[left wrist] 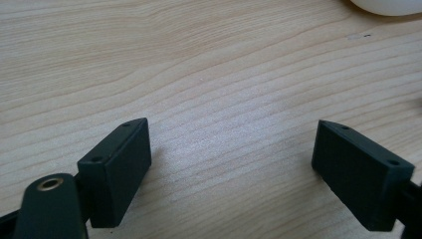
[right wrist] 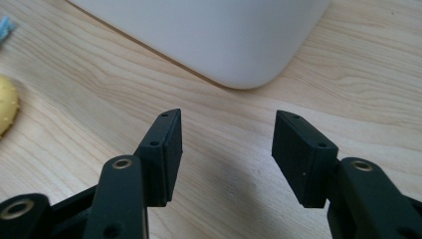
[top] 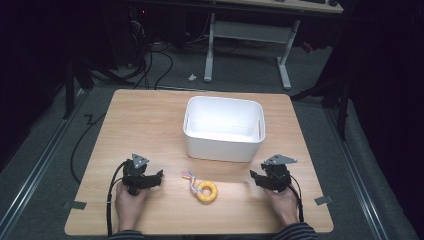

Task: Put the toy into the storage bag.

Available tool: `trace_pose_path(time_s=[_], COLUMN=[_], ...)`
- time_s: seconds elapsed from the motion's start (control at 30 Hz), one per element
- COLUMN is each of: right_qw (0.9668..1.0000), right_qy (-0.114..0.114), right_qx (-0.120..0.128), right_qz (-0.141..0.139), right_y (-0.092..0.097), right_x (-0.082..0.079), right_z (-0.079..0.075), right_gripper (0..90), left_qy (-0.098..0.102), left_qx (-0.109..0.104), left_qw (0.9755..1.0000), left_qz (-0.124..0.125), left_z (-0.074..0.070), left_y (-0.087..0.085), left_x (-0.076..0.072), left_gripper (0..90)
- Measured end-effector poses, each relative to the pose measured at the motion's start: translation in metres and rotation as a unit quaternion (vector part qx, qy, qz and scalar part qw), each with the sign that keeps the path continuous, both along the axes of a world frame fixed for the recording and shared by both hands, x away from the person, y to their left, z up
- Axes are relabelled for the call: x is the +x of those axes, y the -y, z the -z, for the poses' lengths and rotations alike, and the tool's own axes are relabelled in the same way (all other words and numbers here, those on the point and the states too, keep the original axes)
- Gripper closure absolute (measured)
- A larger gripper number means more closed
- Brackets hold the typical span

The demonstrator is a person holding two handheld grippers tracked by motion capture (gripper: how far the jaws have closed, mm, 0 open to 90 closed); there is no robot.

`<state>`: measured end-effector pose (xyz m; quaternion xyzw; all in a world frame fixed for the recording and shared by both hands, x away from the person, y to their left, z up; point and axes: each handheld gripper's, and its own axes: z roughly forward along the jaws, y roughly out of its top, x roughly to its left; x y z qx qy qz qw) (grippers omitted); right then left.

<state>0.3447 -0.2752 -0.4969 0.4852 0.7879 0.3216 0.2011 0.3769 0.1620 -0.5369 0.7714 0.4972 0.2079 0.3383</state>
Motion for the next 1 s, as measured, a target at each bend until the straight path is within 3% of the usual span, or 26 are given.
trace_pose_path(time_s=[0.17, 0.2, 0.43, 0.53, 1.0], right_qw=[0.9999, 0.9995, 0.9987, 0.9987, 0.9953], right_qy=[-0.006, -0.017, -0.019, -0.015, -0.022], right_qx=[0.004, 0.018, 0.028, 0.022, 0.014], right_qz=[-0.012, -0.017, -0.038, -0.043, -0.093], right_y=[-0.004, -0.006, -0.014, -0.019, -0.043], right_x=[0.001, 0.001, 0.001, 0.002, 0.007], right_z=[-0.003, -0.005, -0.012, -0.016, -0.026], right_gripper=[46.7, 47.0, 47.8, 43.5, 44.7], left_qy=[0.0, 0.0, 0.0, 0.0, 0.0], left_qx=[0.0, 0.0, 0.0, 0.0, 0.0], left_qw=[1.0, 1.0, 1.0, 1.0, 1.0], left_qz=[0.0, 0.0, 0.0, 0.0, 0.0], left_z=[0.0, 0.0, 0.0, 0.0, 0.0], left_y=[0.0, 0.0, 0.0, 0.0, 0.0], left_x=[0.0, 0.0, 0.0, 0.0, 0.0], left_gripper=[16.1, 16.1, 16.0, 16.1, 16.1])
